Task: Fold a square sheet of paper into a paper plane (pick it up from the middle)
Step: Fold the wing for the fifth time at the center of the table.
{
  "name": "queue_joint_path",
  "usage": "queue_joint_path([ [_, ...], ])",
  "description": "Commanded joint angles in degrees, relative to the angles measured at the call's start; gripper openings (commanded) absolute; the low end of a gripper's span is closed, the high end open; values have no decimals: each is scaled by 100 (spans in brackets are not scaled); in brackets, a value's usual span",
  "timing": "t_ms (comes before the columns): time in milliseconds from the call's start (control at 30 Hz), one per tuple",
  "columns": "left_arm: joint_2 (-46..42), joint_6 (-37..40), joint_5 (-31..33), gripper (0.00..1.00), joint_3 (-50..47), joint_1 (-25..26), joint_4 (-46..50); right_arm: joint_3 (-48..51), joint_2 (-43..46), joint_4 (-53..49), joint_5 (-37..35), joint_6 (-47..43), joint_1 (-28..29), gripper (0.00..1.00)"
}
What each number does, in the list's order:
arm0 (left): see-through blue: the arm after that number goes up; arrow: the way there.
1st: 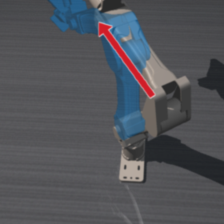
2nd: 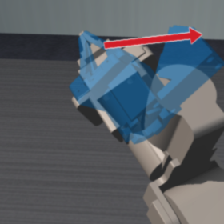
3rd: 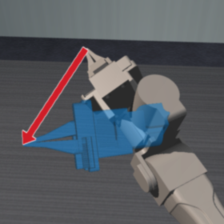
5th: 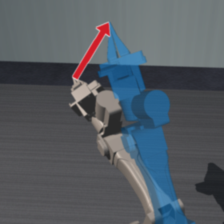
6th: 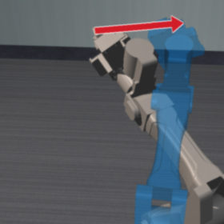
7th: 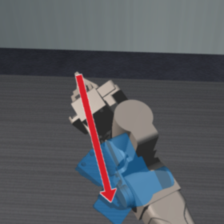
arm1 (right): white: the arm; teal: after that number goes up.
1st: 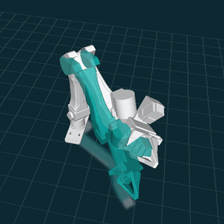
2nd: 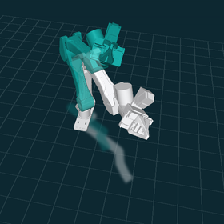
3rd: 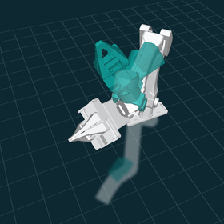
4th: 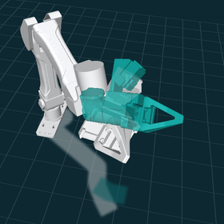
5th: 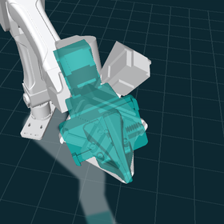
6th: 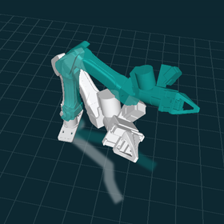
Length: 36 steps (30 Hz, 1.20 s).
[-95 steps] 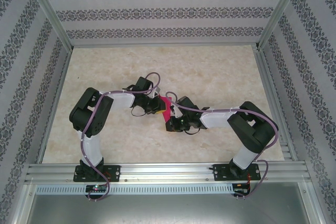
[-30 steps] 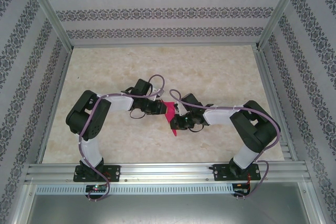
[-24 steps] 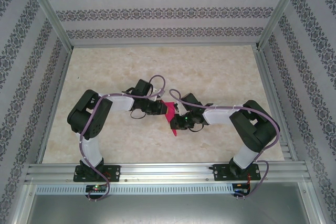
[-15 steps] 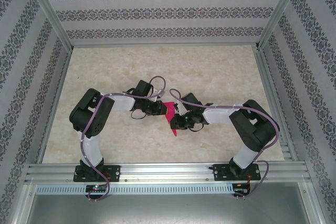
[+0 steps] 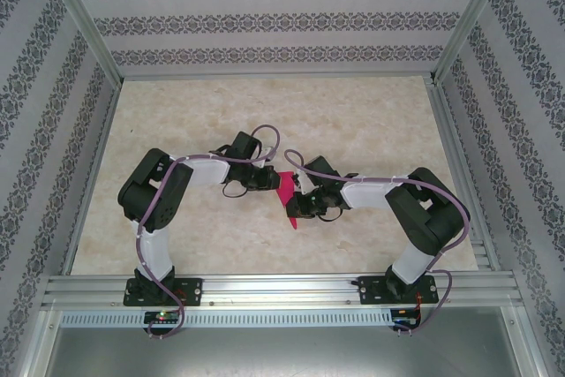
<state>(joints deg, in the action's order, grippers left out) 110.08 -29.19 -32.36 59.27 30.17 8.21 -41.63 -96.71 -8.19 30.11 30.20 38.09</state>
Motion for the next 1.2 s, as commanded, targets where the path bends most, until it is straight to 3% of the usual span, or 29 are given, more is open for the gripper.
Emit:
queue_joint_path([
  [0,217,42,749,15,281,-106,313,244,-309,-802,-427,-155,-51,13],
  [433,585,296,879,15,738,-775,616,324,-265,-719,-427,-108,-71,12],
  [733,555,467,1218,15,1394,-855,1139,304,-220,-651,-427,-43,-71,12],
  [1000,-565,60,552,15,569,-742,534,-33,-220,-228,-455,195,-72,12],
  [1167,-697,-198,-34,15,201,-353,-10,-367,-327,-45,-441,301,-68,13],
])
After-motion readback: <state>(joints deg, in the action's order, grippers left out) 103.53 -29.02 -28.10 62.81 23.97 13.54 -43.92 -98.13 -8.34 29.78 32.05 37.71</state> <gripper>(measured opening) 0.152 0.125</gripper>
